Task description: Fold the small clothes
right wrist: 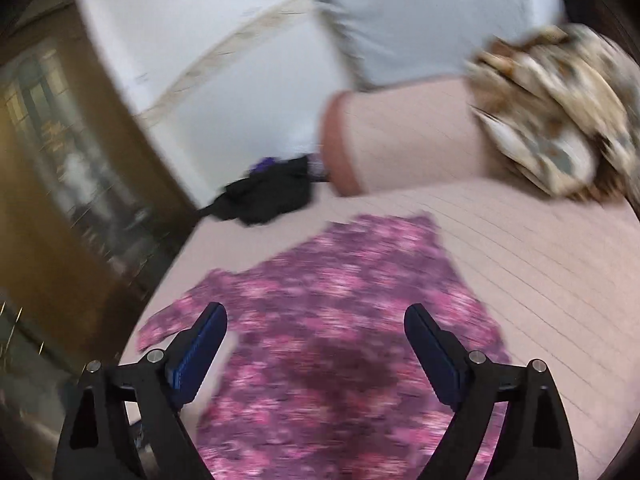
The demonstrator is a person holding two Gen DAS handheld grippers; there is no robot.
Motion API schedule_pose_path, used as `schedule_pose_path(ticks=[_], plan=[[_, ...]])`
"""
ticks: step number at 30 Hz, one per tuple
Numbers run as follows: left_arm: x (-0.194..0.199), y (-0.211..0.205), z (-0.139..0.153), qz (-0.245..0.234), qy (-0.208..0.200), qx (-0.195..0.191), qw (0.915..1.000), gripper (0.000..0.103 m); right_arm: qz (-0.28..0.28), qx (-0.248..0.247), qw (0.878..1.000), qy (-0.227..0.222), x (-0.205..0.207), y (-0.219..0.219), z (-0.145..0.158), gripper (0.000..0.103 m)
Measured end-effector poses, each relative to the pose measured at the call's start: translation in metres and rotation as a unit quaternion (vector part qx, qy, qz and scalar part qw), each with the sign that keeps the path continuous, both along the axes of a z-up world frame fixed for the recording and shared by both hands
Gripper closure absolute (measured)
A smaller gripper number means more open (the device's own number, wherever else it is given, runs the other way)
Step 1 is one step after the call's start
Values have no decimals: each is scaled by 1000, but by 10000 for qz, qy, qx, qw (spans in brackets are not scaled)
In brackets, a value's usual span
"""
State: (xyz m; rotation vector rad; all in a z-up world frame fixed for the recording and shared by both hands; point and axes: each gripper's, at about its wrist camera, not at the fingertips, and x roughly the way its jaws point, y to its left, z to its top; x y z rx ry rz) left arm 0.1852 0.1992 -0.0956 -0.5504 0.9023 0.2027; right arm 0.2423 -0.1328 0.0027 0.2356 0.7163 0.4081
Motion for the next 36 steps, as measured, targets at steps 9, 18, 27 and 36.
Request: schedule_pose_path(ticks=[9,18,27,36], plan=[[46,128,-14,1922,357,-1225,9730,18,861,-293,9942,580,38,108,-9,11],[114,225,-80,3005,796,-1852,9322,29,1238,-231,9869,1012,88,145,-53,14],[132,235,-71,2954,844,-1415,9411,98,1337,-119,9795,1501,118,159,-102,24],[105,36,64,93,-809,1469,9858,98,865,209,9857,1434,112,108,-92,24]])
